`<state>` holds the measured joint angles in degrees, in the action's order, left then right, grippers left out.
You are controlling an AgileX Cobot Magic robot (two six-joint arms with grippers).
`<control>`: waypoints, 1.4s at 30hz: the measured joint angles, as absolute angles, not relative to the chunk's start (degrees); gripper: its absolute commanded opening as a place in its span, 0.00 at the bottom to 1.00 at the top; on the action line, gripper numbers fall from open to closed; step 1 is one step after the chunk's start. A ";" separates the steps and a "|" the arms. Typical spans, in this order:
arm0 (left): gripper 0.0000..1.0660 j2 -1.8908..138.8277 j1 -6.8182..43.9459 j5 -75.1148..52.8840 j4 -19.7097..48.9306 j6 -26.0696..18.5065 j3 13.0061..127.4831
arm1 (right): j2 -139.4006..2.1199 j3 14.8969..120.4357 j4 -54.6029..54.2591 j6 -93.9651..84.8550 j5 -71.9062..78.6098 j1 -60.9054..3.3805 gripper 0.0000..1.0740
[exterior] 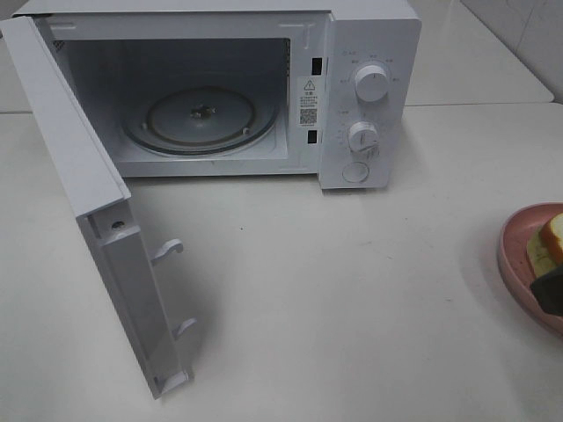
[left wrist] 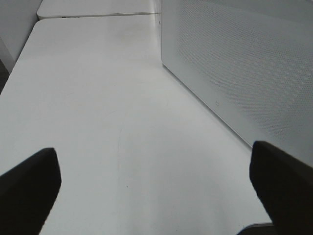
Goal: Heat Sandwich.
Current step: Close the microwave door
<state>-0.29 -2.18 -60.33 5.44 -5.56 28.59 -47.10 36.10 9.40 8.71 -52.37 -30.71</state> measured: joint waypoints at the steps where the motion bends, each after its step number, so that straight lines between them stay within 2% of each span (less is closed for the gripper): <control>1: 0.95 -0.29 -2.18 -60.33 5.44 -5.56 28.59 | -46.07 36.10 8.31 8.08 -53.00 -30.71 0.73; 17: 0.95 -0.29 -2.18 -60.33 5.44 -5.56 28.59 | -27.27 36.10 5.50 5.61 -64.17 -30.31 0.72; 26: 0.95 -0.29 -2.18 -60.33 5.44 -5.56 28.59 | -17.42 35.58 4.41 4.87 -64.17 -22.12 0.72; 29: 0.95 -0.29 -2.18 -60.33 5.44 -5.56 28.59 | -13.35 32.49 3.15 4.81 -62.74 -18.33 0.72; 42: 0.95 -0.29 -2.18 -60.33 5.44 -5.56 28.59 | -4.18 28.99 1.89 4.87 -60.05 -9.51 0.71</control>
<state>-0.29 -2.18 -60.33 5.44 -5.56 28.59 -4.18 28.99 1.89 4.87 -60.05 -9.51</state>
